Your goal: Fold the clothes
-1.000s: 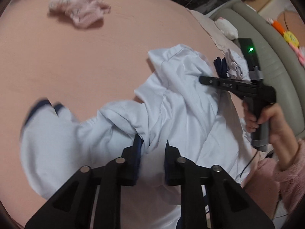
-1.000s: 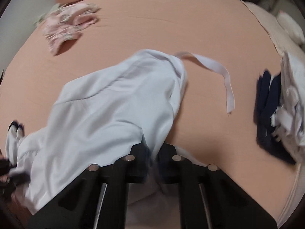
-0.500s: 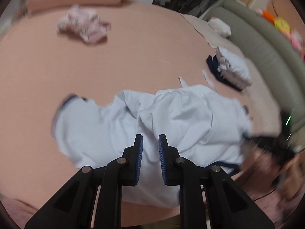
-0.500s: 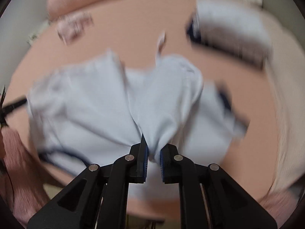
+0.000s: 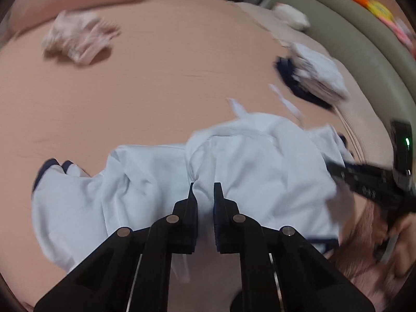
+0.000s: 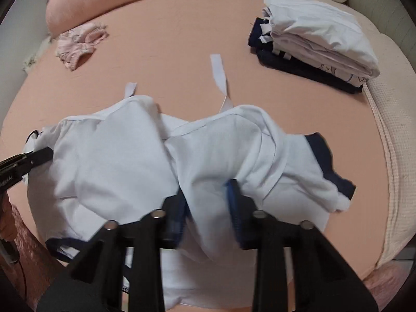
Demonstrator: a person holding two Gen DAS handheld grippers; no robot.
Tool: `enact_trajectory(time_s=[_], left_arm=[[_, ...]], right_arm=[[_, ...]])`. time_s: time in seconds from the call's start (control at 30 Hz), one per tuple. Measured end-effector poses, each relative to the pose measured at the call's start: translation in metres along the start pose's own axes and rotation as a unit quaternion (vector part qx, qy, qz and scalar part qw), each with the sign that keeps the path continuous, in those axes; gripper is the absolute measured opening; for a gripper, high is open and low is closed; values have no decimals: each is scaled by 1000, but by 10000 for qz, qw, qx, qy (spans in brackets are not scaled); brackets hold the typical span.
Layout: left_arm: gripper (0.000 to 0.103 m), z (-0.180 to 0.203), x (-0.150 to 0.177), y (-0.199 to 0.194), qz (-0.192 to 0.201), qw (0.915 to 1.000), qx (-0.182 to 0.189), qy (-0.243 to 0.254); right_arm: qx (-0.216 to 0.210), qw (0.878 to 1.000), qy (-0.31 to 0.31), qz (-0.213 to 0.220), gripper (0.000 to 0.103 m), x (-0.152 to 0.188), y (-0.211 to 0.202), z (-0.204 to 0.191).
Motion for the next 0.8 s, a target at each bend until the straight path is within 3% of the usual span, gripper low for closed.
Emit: enact_trajectory(time_s=[0.1,0.2,0.27,0.37,0.43,0.5,0.6,0.7,0.73,0.77,0.8], left_arm=[[10,15,22,-15,-309,9992,25,258],[12,19,52,-11,-1096,9928,-44,472],[27,19,63,-9,-1447,9882,-84,502],[43,17,51,-25,-1021,9941,326,156],[44,14,35,-31,-623,9966,535,-59],[44,11,19,-34,-247,9971,680,-244],[45,2,14,-1,-688,9961,325,-435],[44,-1,26,20,-987,9942,-98,-414],[41,3,28,19,-925,9951,-190,-293],[20,8,29,14,-857,9959,-217,-182],[8,14,30,8,-786,9967,-196,-79]], right_arm=[[-11,9995,-324,-5,15,22,-13,-1],[114,9980,-463,-417,15,56,-9,4],[79,9969,-411,-664,27,72,-9,12],[-161,9978,-80,-633,38,69,-23,25],[-317,9989,224,-269,44,57,-41,35],[-210,9987,438,132,59,43,-49,42],[45,9978,543,375,63,25,-38,43],[293,9979,508,-256,63,31,3,39],[221,9971,572,-451,58,35,13,38],[3,9963,666,-535,41,39,16,36],[-189,9965,651,-493,34,44,11,33]])
Point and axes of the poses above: each gripper's, at about its wrist camera, not at the fingertips, and y roughly the way its jaws point, z to its right, x to its underside, the point moved 5 cm from there along y, roughly the way its jaws point, and after that the axes turned 11 degrees about x, right-handed, at the moved point
